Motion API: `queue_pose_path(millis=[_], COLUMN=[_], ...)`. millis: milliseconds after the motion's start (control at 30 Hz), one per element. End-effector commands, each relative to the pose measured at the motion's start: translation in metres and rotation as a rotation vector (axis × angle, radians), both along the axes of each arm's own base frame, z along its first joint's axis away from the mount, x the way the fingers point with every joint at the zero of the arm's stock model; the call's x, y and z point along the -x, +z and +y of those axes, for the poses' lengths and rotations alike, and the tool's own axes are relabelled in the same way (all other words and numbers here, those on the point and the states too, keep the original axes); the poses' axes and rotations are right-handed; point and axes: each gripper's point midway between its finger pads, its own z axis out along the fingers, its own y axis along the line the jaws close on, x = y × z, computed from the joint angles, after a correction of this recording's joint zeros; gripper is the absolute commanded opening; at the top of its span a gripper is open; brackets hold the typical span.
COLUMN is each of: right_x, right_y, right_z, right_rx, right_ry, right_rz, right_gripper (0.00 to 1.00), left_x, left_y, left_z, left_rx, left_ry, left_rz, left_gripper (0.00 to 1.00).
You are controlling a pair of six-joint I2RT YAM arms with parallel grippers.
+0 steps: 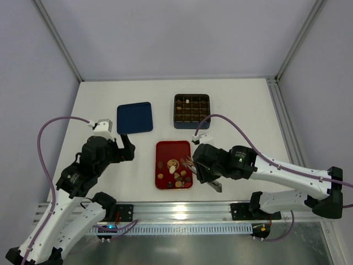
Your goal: Pack the chocolate
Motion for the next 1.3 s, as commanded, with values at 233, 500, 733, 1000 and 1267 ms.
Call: queue_pose_path(millis=[233, 500, 733, 1000, 1267], right_x=[0.007, 0.013, 0.016, 0.019, 0.015], right_y=[-0.012, -0.024, -0.036, -0.047, -0.047], right_z=[0.016, 0.023, 0.023, 0.020, 0.023], right_rx=[0.003, 0.036, 0.081, 0.113, 0.118], right_ry=[0.017, 0.043, 0.050, 0.047, 0.044], right_rz=[0.024, 0.043, 0.058, 0.075, 0.058], right_gripper=[0.43, 0.44, 0.44, 0.44, 0.34], left_x=[-0.003, -0.003, -0.003, -0.003, -0.002], left_y=[0.005, 0.005, 0.005, 0.006, 0.006], left_z=[-0.002, -0.002, -0.001, -0.001, -0.001], left_rx=[0.015, 0.016, 0.016, 0.018, 0.016], left_ry=[0.003, 0.003, 0.005, 0.005, 0.006], left_rz=[-0.024, -0.026, -0.026, -0.028, -0.031], left_gripper=[1.00, 1.00, 0.99, 1.00, 1.00])
